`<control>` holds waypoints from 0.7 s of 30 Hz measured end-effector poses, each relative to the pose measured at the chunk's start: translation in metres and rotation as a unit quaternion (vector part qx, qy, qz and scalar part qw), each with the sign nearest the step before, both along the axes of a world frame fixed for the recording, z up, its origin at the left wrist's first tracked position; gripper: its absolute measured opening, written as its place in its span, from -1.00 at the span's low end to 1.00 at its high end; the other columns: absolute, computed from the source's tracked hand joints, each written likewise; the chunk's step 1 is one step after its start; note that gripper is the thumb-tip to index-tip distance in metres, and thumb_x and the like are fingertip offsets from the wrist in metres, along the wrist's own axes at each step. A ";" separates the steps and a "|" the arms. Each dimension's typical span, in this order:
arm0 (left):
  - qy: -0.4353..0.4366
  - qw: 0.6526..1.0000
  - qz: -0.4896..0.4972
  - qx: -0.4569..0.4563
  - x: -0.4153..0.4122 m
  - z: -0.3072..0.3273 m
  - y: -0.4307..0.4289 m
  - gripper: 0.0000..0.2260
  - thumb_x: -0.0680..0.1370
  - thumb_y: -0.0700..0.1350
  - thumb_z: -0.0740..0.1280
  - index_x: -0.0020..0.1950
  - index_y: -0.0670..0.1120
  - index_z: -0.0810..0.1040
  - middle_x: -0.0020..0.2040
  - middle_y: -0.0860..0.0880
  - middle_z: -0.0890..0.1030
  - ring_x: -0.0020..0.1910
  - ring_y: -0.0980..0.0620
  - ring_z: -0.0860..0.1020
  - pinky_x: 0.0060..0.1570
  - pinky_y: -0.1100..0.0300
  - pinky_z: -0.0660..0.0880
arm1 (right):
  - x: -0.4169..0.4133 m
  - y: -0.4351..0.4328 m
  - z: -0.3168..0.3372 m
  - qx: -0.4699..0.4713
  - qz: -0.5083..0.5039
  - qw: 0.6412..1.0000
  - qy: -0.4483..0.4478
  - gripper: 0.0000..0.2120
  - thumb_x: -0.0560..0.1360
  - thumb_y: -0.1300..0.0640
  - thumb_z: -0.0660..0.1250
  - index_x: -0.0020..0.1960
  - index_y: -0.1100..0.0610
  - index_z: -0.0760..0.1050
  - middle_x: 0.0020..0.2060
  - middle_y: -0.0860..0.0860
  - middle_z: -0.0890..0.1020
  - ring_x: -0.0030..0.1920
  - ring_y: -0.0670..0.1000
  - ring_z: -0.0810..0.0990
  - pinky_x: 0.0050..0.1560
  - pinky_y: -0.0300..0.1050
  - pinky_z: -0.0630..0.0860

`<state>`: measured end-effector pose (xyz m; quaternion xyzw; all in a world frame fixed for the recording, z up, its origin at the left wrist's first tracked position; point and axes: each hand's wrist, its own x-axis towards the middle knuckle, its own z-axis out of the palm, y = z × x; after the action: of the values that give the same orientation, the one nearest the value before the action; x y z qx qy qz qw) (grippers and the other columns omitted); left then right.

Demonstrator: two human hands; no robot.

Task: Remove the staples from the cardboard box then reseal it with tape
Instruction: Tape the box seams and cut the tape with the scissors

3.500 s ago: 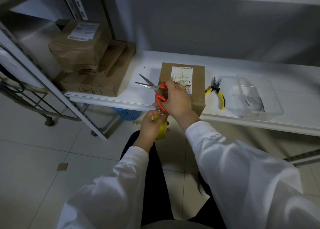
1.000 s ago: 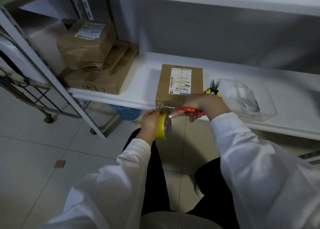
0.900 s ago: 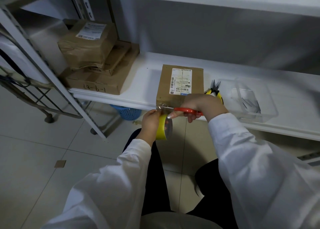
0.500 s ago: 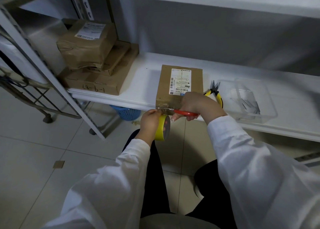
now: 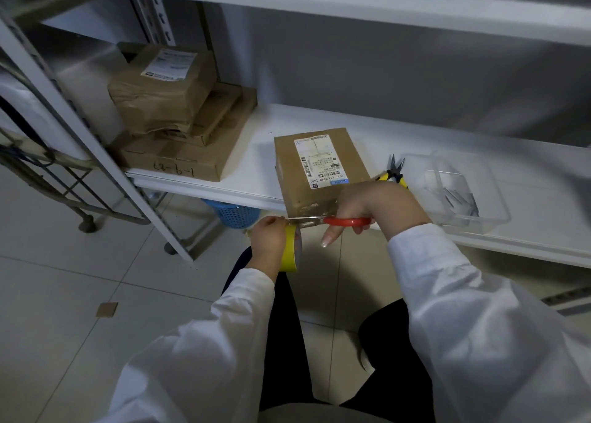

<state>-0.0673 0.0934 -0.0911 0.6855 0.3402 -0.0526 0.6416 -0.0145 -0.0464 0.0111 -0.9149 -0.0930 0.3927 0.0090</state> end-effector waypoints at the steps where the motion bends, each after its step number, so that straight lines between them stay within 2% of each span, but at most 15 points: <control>1: -0.005 1.000 0.006 -0.005 0.000 -0.002 -0.001 -0.74 0.54 -0.23 0.24 -0.34 -0.03 0.46 -0.28 -0.04 0.52 -0.10 -0.10 0.51 0.04 0.12 0.42 | 0.001 0.000 0.001 -0.004 -0.002 1.000 -0.003 -0.33 0.14 -0.32 0.51 0.07 0.08 0.52 -0.30 0.02 0.63 -0.16 0.01 0.62 0.08 -0.02 0.57; 3: -0.018 1.000 0.005 -0.006 -0.003 -0.002 -0.003 -0.80 0.55 -0.21 0.22 -0.26 -0.09 0.51 -0.17 -0.10 0.56 -0.07 -0.10 0.50 0.02 0.14 0.39 | 0.001 -0.001 0.000 -0.008 -0.013 1.000 0.002 -0.25 0.15 -0.30 0.52 0.20 0.07 0.49 -0.31 0.02 0.63 -0.17 0.02 0.61 0.09 -0.03 0.56; 5: -0.034 0.999 0.008 -0.004 -0.004 -0.002 -0.004 -0.87 0.56 -0.19 0.21 -0.10 -0.13 0.54 -0.06 -0.12 0.56 -0.04 -0.09 0.48 0.00 0.19 0.34 | -0.001 -0.002 -0.006 0.004 -0.033 0.999 0.019 -0.24 0.18 -0.28 0.52 0.25 0.09 0.46 -0.30 0.04 0.62 -0.23 0.03 0.56 0.00 -0.07 0.54; 7: -0.047 0.999 0.016 -0.006 -0.005 -0.002 -0.004 -0.90 0.57 -0.20 0.20 -0.03 -0.11 0.51 -0.09 -0.08 0.54 -0.07 -0.07 0.51 -0.05 0.27 0.37 | -0.003 -0.004 -0.012 0.029 -0.064 0.997 0.041 -0.28 0.21 -0.25 0.52 0.22 0.12 0.45 -0.29 0.06 0.60 -0.31 0.01 0.51 -0.09 -0.09 0.50; 9: -0.059 0.998 0.017 -0.027 -0.005 0.002 -0.005 -0.92 0.58 -0.23 0.19 -0.03 -0.12 0.47 -0.24 -0.03 0.50 -0.30 0.07 0.55 -0.40 0.46 0.41 | -0.007 -0.008 -0.016 0.049 -0.094 0.992 0.068 -0.38 0.26 -0.23 0.50 0.13 0.14 0.44 -0.27 0.06 0.57 -0.36 -0.02 0.48 -0.13 -0.11 0.48; 10: -0.063 0.997 0.012 -0.038 -0.007 0.006 -0.006 -0.92 0.59 -0.24 0.18 -0.02 -0.13 0.45 -0.29 0.01 0.46 -0.41 0.12 0.50 -0.57 0.52 0.33 | -0.009 -0.009 -0.016 0.051 -0.103 0.990 0.076 -0.42 0.26 -0.22 0.50 0.07 0.14 0.44 -0.27 0.05 0.57 -0.37 -0.03 0.48 -0.16 -0.12 0.48; 12: -0.061 0.997 0.011 -0.044 -0.007 0.008 -0.006 -0.91 0.59 -0.26 0.17 -0.03 -0.14 0.46 -0.31 0.02 0.44 -0.42 0.13 0.42 -0.67 0.52 0.27 | -0.010 -0.014 -0.015 0.035 -0.111 0.990 0.082 -0.50 0.26 -0.23 0.50 -0.11 0.15 0.45 -0.31 0.04 0.57 -0.37 -0.03 0.47 -0.19 -0.15 0.46; 14: -0.058 0.996 0.031 -0.054 -0.008 0.008 -0.006 -0.91 0.57 -0.25 0.20 -0.08 -0.15 0.49 -0.29 -0.06 0.50 -0.43 0.09 0.46 -0.64 0.48 0.33 | -0.013 -0.017 -0.009 0.015 -0.100 0.990 0.094 -0.53 0.26 -0.22 0.50 -0.16 0.15 0.47 -0.34 0.04 0.57 -0.37 -0.03 0.47 -0.22 -0.17 0.45; 16: -0.058 0.995 0.029 -0.071 -0.009 0.007 -0.005 -0.94 0.52 -0.17 0.30 -0.08 -0.15 0.52 -0.23 -0.12 0.55 -0.48 0.06 0.53 -0.60 0.39 0.39 | -0.015 -0.021 0.000 0.057 -0.073 0.993 0.074 -0.58 0.28 -0.19 0.50 -0.13 0.12 0.51 -0.35 0.02 0.57 -0.36 -0.04 0.48 -0.25 -0.21 0.44; 18: -0.055 0.997 0.015 -0.042 -0.007 0.002 -0.004 -0.78 0.46 -0.01 0.39 -0.06 -0.16 0.54 -0.19 -0.10 0.59 -0.40 0.01 0.56 -0.49 0.32 0.46 | -0.017 -0.018 0.005 0.203 -0.067 0.977 -0.027 -0.63 0.28 -0.12 0.52 -0.10 0.07 0.49 -0.24 -0.02 0.58 -0.23 -0.04 0.53 -0.20 -0.19 0.43; 20: -0.056 0.998 0.005 0.008 -0.006 -0.001 -0.003 -0.61 0.33 0.18 0.44 -0.12 -0.13 0.57 -0.16 -0.05 0.64 -0.21 -0.07 0.61 -0.20 0.18 0.56 | -0.019 -0.011 0.002 0.329 -0.119 0.920 -0.177 -0.50 0.25 -0.06 0.56 0.05 0.08 0.42 -0.11 -0.02 0.56 -0.10 -0.02 0.51 -0.14 -0.15 0.44; 21: -0.055 0.998 0.002 0.022 -0.005 -0.003 -0.003 -0.55 0.23 0.26 0.44 -0.17 -0.10 0.58 -0.16 -0.05 0.67 -0.14 -0.11 0.62 -0.07 0.06 0.59 | -0.018 -0.005 -0.003 0.336 -0.125 0.897 -0.259 -0.44 0.26 -0.05 0.56 0.13 0.10 0.39 -0.04 0.01 0.55 -0.04 0.01 0.51 -0.09 -0.11 0.47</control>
<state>-0.0723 0.0904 -0.0944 0.7008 0.3068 -0.0061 0.6439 -0.0328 -0.0514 0.0077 -0.9310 -0.1029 0.0828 0.3404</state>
